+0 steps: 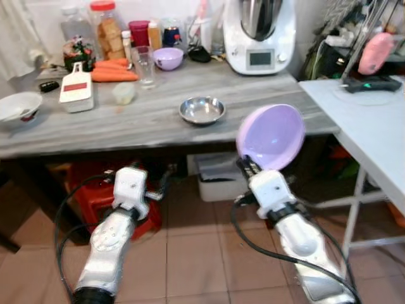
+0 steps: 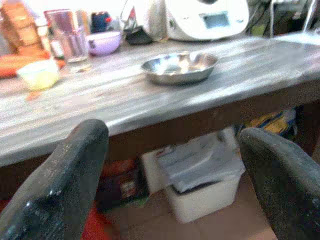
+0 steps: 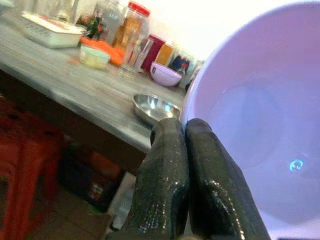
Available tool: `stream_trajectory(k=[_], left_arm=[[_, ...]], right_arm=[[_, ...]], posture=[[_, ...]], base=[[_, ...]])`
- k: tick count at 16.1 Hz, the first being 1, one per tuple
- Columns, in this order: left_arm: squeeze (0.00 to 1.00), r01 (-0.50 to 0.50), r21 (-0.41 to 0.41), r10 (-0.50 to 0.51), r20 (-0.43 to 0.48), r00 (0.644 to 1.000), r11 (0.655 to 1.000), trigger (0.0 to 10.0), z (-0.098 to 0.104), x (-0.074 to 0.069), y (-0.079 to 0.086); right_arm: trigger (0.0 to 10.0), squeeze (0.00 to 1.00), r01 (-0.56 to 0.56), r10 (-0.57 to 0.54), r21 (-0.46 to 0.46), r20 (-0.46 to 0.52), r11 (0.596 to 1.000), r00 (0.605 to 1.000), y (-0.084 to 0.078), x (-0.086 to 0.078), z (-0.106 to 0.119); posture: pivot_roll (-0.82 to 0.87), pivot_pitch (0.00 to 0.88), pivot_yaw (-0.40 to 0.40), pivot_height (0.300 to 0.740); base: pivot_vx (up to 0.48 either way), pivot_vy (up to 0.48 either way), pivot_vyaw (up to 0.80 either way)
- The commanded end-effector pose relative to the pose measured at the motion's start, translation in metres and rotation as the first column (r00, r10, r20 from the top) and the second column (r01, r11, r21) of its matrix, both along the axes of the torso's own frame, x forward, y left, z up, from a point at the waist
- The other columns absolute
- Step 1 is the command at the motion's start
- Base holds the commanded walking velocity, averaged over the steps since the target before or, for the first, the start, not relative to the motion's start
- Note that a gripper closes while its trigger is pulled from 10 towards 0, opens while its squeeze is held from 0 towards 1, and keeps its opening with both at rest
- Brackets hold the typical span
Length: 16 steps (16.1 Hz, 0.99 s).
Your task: Setting the table
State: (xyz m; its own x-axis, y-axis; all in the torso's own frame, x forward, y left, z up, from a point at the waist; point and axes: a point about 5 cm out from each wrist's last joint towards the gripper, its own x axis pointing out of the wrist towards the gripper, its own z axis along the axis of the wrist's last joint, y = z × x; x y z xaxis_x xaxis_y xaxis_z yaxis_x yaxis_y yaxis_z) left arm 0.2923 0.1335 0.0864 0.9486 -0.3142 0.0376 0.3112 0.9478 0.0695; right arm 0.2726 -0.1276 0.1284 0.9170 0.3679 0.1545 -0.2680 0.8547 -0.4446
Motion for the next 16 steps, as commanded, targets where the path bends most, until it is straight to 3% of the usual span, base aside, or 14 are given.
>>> stream_trajectory(k=[1, 16], left_arm=[[0.0, -0.026, 0.029, 0.026, -0.01, 1.0, 0.999, 10.0, -0.002, -0.001, 0.013], [0.0, 0.022, -0.007, -0.022, 0.002, 1.0, 1.0, 10.0, 0.0, -0.004, 0.001]], right_arm=[[10.0, 0.0, -0.026, 0.025, 0.02, 0.022, 0.999, 0.999, 0.008, 0.001, 0.007], [10.0, 0.0, -0.038, 0.037, 0.029, 0.025, 0.999, 0.999, 0.008, 0.003, 0.011]], posture=[[-0.01, 0.0, 0.027, 0.74], [-0.02, 0.0, 0.018, 0.74]], base=[[0.375, 0.0, 0.8], [0.375, 0.0, 0.04]])
